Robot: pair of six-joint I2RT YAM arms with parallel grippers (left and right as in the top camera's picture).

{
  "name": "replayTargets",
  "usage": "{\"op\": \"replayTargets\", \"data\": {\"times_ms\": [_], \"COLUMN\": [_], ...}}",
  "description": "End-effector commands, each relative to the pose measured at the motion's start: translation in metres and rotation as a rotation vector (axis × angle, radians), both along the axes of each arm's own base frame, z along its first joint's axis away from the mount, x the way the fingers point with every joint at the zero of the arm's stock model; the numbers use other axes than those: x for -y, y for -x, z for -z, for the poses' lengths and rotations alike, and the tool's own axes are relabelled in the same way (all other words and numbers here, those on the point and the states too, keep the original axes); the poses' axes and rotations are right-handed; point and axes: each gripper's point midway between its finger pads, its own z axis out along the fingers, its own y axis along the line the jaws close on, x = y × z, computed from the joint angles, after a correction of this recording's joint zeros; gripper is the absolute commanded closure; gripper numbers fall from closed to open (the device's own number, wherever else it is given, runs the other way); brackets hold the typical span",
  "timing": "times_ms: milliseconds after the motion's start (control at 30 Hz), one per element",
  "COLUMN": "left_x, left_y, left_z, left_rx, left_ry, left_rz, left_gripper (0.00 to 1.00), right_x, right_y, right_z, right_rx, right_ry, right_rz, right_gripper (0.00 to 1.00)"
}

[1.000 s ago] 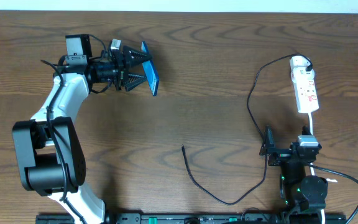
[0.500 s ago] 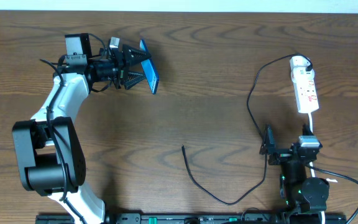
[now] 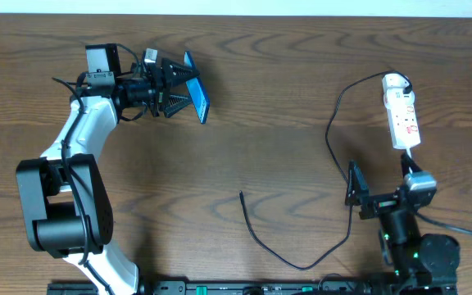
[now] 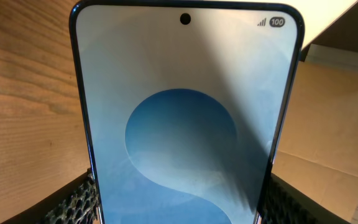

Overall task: Plug charger to phone and switch on socket
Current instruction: 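Move the open right gripper toward the phone held by the left gripper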

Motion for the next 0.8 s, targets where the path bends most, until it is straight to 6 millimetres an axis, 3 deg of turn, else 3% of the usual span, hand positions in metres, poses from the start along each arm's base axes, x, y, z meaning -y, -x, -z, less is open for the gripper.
{"op": "replayTargets", "data": {"times_ms": [0, 133, 400, 600, 767], "left_x": [0.000, -0.002, 0.000, 0.009, 0.018], "left_y": [-0.005, -0.009, -0.012, -0.018, -0.024], "left_z": [-0.029, -0.029, -0.033, -0.037, -0.042], "left_rx": [0.091, 0.099, 0.055, 0.051, 0.055], "left_ry": [-0.002, -0.016, 0.012, 0.017, 0.026], "left_rz": [0.006, -0.013, -0.034, -0.050, -0.063], "left_gripper": [0.93, 0.93, 0.92, 0.93, 0.93], "right_x": [-0.019, -0.047, -0.089, -0.110, -0.128], "right_y": [-0.007, -0.024, -0.058, -0.078, -0.084], "right_z": [-0.025, -0.038, -0.042, -0.035, -0.027], "right_rx": [-0.044, -0.131, -0.281, -0.321, -0.325], "right_ry": [0.005, -0.013, -0.122, -0.218, -0.212], "right_rz": [-0.108, -0.271, -0.529, -0.664, -0.724], "right_gripper": [0.01, 0.01, 0.01, 0.01, 0.01]}}
